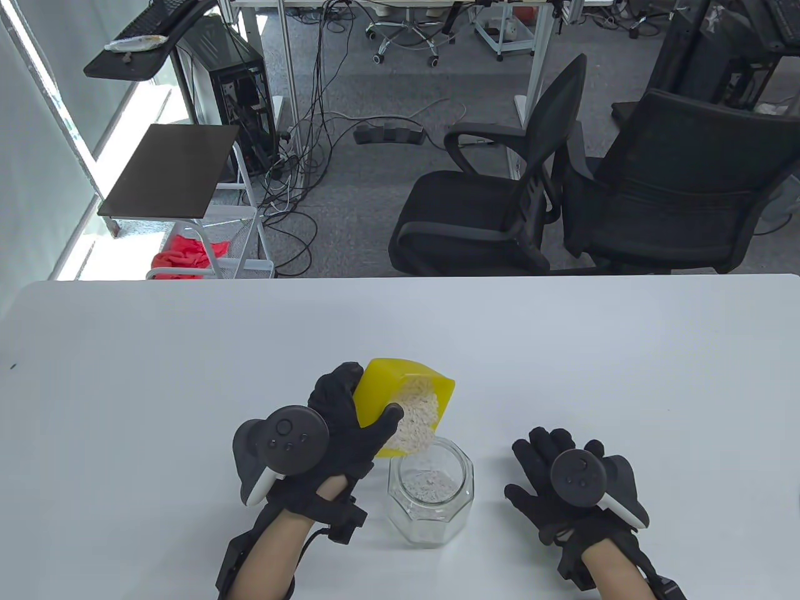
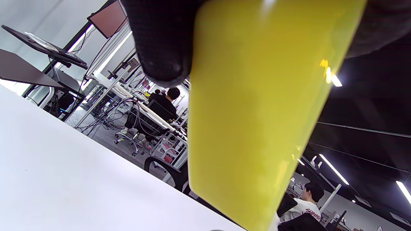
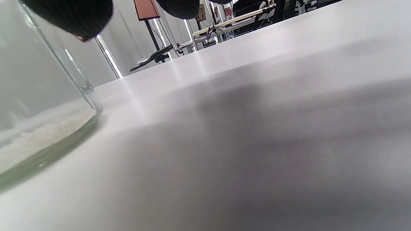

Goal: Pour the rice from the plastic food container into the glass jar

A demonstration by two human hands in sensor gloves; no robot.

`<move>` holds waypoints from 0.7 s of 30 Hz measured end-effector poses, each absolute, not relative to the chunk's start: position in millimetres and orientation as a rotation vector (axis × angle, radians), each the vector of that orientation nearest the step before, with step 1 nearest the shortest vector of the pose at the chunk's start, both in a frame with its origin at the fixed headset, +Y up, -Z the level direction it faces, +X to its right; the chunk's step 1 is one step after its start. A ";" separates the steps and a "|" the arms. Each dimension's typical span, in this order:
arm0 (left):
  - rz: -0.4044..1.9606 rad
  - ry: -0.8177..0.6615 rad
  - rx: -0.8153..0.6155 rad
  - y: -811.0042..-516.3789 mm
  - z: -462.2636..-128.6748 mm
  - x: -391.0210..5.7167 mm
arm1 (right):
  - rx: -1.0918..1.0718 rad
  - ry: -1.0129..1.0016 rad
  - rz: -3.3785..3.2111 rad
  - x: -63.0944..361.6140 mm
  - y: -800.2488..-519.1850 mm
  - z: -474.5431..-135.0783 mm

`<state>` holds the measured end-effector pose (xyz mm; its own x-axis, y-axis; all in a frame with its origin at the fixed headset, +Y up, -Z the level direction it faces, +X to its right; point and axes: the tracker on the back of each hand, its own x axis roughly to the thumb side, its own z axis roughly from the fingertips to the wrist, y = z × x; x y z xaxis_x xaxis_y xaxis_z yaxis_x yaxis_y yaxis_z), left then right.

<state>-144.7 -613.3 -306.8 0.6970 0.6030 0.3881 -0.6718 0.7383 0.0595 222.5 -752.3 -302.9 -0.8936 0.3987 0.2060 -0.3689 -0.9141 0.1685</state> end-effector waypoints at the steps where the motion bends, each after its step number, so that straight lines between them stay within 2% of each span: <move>1: 0.716 -0.360 0.203 -613.2 -306.7 -144.6 | 0.332 0.175 2.717 222.5 -752.3 -302.9; 21: 0.670 -0.398 0.231 -610.4 -301.6 -138.2 | 0.332 0.186 2.710 221.4 -753.3 -303.1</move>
